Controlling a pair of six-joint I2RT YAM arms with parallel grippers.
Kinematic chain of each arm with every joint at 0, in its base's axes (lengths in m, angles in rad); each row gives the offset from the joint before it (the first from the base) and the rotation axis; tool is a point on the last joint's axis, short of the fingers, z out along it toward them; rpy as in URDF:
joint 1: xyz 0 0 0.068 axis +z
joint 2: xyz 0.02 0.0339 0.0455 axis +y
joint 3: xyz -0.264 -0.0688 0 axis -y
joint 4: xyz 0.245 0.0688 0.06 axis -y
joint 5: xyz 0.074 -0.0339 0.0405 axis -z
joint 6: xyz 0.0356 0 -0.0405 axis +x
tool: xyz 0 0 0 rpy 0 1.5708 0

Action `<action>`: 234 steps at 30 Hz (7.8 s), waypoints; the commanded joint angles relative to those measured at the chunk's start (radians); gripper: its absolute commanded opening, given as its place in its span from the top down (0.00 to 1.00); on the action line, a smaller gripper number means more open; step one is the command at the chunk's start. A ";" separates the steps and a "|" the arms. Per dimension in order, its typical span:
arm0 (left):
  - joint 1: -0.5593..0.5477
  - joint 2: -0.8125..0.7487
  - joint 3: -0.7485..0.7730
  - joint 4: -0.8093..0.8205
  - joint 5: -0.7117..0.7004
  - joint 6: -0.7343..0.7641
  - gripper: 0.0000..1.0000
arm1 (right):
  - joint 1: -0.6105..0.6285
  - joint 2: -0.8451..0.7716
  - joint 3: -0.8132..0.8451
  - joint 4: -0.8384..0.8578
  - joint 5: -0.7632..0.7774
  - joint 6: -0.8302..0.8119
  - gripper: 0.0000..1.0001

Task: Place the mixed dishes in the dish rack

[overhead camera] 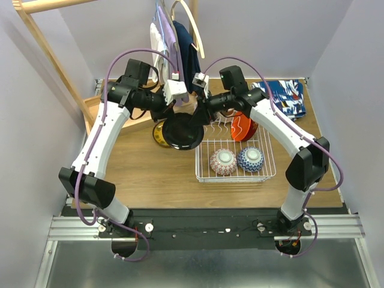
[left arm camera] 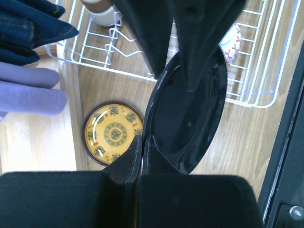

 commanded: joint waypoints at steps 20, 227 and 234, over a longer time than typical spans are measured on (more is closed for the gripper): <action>-0.017 -0.423 -0.594 0.674 -0.453 -0.336 0.16 | 0.000 -0.227 -0.189 -0.043 1.462 0.333 1.00; 0.253 -0.392 -0.881 0.922 -0.490 -0.942 0.01 | -0.178 -0.301 -0.255 -0.115 1.302 0.557 0.02; 0.212 -0.329 -0.897 0.954 -0.516 -0.897 0.01 | -0.353 -0.448 -0.480 -0.038 1.280 0.527 0.00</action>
